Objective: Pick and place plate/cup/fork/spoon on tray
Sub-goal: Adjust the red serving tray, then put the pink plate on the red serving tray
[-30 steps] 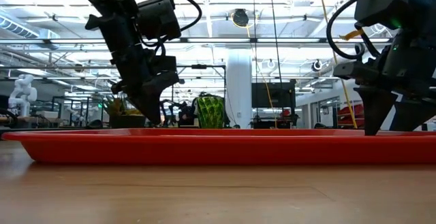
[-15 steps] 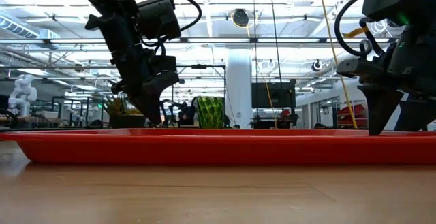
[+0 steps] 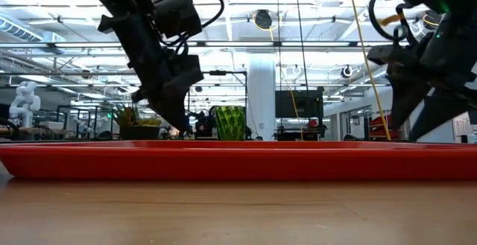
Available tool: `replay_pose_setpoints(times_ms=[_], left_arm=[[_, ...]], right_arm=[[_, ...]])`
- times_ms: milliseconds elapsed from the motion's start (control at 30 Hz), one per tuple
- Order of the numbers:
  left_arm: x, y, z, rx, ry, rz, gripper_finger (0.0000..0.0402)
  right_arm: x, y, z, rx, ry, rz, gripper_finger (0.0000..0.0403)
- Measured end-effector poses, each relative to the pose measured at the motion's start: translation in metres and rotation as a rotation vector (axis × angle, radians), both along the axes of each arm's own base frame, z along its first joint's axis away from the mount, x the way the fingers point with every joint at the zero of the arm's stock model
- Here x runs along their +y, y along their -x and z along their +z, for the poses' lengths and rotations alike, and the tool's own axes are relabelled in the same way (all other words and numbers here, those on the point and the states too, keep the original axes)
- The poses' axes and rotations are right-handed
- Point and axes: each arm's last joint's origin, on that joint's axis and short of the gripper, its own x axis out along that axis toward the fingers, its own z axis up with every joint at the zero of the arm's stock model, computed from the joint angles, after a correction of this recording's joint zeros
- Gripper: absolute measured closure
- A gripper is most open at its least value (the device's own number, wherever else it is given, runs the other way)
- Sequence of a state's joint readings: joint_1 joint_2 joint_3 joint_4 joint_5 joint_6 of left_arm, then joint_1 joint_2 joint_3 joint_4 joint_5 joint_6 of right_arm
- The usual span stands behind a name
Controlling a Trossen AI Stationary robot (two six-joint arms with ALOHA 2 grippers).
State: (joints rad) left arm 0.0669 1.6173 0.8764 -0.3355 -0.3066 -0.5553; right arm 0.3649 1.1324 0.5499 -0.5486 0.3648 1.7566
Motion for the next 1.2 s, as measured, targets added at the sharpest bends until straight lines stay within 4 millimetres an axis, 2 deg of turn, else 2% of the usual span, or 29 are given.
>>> replay_pose_setpoints(times_ms=[400,667,933,1067,1200], left_arm=[[0.000,-0.008,0.010,-0.033,0.026,-0.017,0.0380],[0.008,-0.006,0.010,-0.015,-0.005,-0.019,0.0380],[0.009,-0.006,0.010,-0.012,0.012,-0.044,0.0380],[0.006,-0.007,0.010,-0.030,0.114,-0.085,0.0379],[-0.003,-0.009,0.010,-0.040,0.206,-0.192,0.0346]], right_arm=[[-0.005,0.014,0.007,0.045,0.040,0.028,0.0254],[-0.011,0.011,0.010,0.015,0.225,0.070,0.0254],[-0.018,-0.007,0.018,-0.019,0.422,0.353,0.0254],[-0.024,-0.018,0.025,-0.026,0.597,0.554,0.0254],[-0.035,-0.025,0.031,0.033,0.786,0.633,0.0254]])
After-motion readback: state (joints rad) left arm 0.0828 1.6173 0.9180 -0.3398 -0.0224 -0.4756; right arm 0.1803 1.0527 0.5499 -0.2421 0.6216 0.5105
